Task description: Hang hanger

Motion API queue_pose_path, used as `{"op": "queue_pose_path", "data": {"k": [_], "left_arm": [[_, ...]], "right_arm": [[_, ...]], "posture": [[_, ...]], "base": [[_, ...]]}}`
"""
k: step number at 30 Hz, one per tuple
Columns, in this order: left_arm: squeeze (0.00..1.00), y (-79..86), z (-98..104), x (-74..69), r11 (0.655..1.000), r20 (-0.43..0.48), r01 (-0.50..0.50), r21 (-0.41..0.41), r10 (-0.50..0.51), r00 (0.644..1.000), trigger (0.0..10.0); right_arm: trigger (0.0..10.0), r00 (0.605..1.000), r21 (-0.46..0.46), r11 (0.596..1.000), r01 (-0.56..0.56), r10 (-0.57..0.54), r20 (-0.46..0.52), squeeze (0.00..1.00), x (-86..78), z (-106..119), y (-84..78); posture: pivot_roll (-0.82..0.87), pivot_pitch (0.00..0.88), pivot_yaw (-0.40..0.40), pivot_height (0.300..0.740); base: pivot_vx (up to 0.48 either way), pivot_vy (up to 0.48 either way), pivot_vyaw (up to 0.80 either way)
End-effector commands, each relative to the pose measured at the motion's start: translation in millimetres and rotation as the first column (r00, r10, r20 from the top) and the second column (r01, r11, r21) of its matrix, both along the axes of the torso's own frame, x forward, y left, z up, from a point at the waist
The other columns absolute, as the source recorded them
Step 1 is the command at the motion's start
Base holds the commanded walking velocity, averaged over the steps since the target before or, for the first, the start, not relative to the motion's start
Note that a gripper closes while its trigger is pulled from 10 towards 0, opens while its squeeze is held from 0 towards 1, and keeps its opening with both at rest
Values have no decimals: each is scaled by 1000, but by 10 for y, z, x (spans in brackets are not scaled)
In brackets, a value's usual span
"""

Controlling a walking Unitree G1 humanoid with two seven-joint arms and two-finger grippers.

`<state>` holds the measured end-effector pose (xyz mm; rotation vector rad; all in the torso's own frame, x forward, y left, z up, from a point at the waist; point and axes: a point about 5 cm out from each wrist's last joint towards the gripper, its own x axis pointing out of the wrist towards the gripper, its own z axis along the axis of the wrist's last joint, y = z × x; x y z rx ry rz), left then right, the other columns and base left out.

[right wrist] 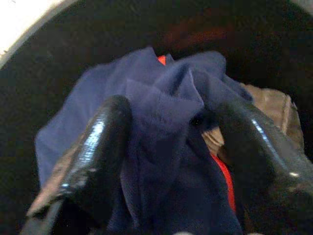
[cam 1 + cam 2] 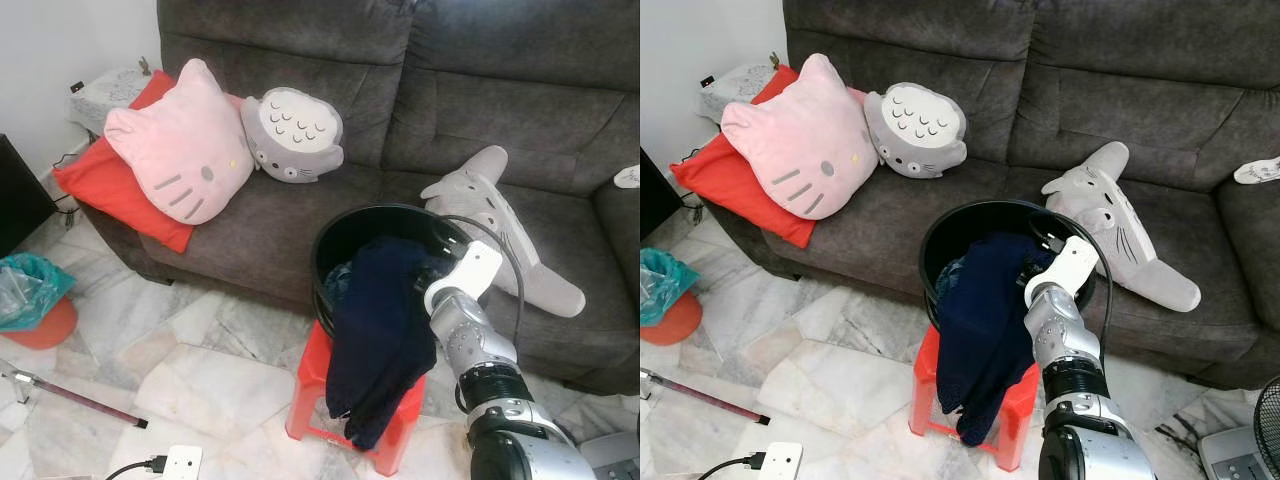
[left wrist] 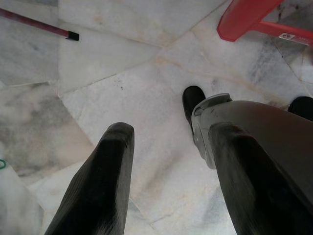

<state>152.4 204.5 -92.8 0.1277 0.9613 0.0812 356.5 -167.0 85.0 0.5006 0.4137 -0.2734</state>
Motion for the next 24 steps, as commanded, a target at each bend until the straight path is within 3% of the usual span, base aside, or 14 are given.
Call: {"op": "queue_pose_path", "data": {"k": [1, 24], "left_arm": [[0, 16, -29, -69, 1000, -38, 19, 19, -18, 999, 10000], [0, 19, -32, -73, 999, -46, 26, 24, -25, 999, 10000]], "right_arm": [[0, 1000, 8, 1000, 0, 0, 21, 0, 37, 58, 16], [0, 1000, 10, 1000, -16, 16, 11, 0, 34, 18, 48]], "posture": [[-50, 64, 3, 740], [-46, 66, 4, 740]], "base": [[0, 0, 0], [0, 0, 0]]}}
